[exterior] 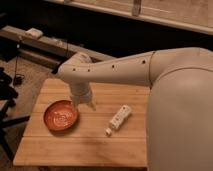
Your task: Place the bottle in the ceramic bowl
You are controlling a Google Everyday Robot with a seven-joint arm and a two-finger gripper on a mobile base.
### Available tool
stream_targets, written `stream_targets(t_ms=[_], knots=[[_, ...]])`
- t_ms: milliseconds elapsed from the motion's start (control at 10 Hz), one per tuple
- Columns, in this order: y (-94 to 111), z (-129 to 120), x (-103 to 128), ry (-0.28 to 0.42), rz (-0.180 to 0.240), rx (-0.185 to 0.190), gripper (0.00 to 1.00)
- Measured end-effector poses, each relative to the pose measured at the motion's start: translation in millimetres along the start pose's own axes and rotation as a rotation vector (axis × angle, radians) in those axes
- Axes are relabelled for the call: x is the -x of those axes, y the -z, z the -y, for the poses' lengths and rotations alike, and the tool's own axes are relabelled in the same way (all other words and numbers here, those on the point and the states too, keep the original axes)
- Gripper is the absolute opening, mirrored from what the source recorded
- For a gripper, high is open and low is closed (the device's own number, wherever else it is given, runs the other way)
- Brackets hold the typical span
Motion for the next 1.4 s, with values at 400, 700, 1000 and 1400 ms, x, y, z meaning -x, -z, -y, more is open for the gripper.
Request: stream_targets(t_ms=[400,700,1000,1400], knots=[[0,0,0,0.0,0.0,0.0,0.65],[0,0,0,0.0,0.0,0.0,0.65],[-1,1,0,-0.003,-0.004,0.002,0.65],[-22,54,13,-0.095,-0.014,0.002,0.65]])
